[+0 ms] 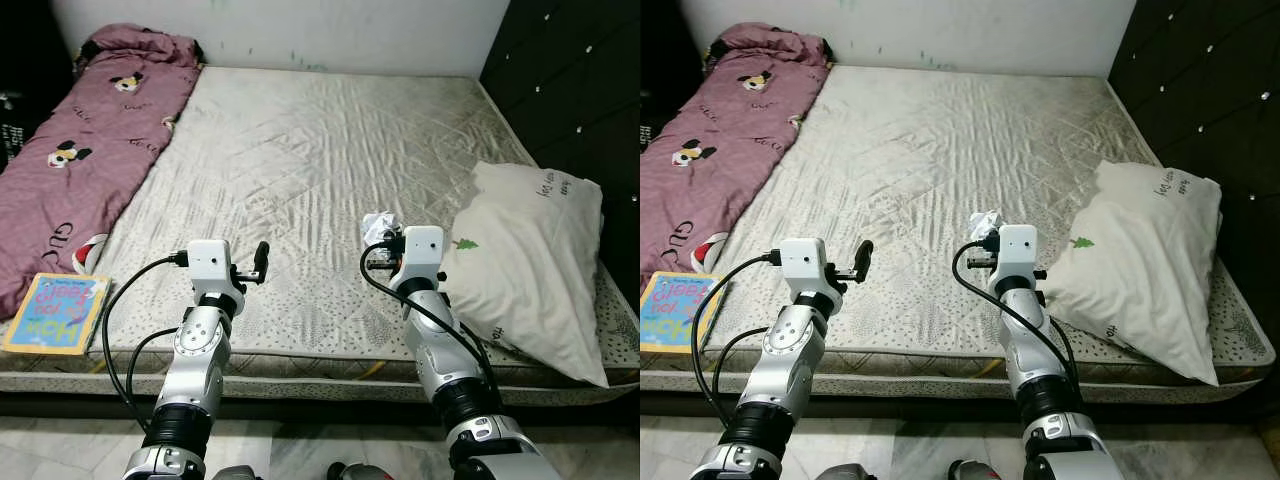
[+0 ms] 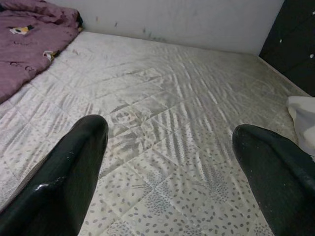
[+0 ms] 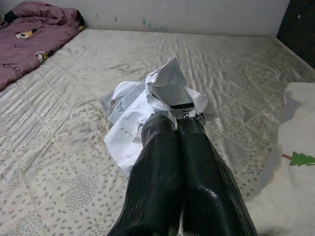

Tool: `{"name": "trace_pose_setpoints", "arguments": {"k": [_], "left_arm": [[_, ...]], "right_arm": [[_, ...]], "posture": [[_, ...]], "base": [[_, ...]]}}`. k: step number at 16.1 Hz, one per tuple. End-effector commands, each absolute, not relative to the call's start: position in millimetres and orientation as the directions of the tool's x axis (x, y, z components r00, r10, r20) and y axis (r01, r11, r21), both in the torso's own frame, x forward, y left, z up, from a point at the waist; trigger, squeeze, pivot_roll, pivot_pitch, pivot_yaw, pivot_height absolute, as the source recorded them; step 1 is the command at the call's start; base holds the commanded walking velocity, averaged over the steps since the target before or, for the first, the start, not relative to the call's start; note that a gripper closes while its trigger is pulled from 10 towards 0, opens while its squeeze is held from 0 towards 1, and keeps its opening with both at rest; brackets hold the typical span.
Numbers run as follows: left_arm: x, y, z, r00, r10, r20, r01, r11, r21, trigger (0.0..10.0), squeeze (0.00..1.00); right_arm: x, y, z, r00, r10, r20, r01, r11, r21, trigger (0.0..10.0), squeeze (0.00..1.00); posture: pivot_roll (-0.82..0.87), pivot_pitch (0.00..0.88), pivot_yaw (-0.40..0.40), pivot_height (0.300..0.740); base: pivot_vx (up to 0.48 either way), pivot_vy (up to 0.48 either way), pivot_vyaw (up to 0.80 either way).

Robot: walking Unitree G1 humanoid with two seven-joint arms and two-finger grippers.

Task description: Clean up the room

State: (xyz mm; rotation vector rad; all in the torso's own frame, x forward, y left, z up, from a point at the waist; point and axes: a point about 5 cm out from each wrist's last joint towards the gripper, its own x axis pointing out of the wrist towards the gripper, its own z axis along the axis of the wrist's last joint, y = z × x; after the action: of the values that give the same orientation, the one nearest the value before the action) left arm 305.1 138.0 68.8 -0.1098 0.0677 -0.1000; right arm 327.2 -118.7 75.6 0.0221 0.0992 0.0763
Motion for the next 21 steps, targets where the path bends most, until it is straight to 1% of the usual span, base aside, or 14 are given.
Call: {"name": "trace_pose_setpoints", "arguments": {"k": [1,6,21], "left_arm": [[308.6,136.4,71.2,0.993,-0.104,-0.064,0.097,0.989,-0.113,10.0,0.0],[309.3,136.3,71.6,0.993,-0.101,-0.063,0.094,0.989,-0.116,10.0,0.0],[310.5,136.6,71.8,0.993,-0.096,-0.063,0.088,0.989,-0.121,10.0,0.0]], "right_arm": [[329.5,-118.0,77.7,0.993,0.076,-0.094,-0.074,0.997,0.025,10.0,0.0],[330.3,-118.3,78.3,0.993,0.077,-0.094,-0.075,0.997,0.022,10.0,0.0],[330.7,-116.8,77.6,0.991,0.094,-0.099,-0.091,0.995,0.029,10.0,0.0]], "posture": [[0.09,0.0,-0.02,0.74],[0.09,0.0,-0.024,0.74],[0.08,0.0,-0.025,0.74]], "base": [[0.0,0.0,-0.8],[0.0,0.0,-0.8],[0.0,0.0,0.0]]}}
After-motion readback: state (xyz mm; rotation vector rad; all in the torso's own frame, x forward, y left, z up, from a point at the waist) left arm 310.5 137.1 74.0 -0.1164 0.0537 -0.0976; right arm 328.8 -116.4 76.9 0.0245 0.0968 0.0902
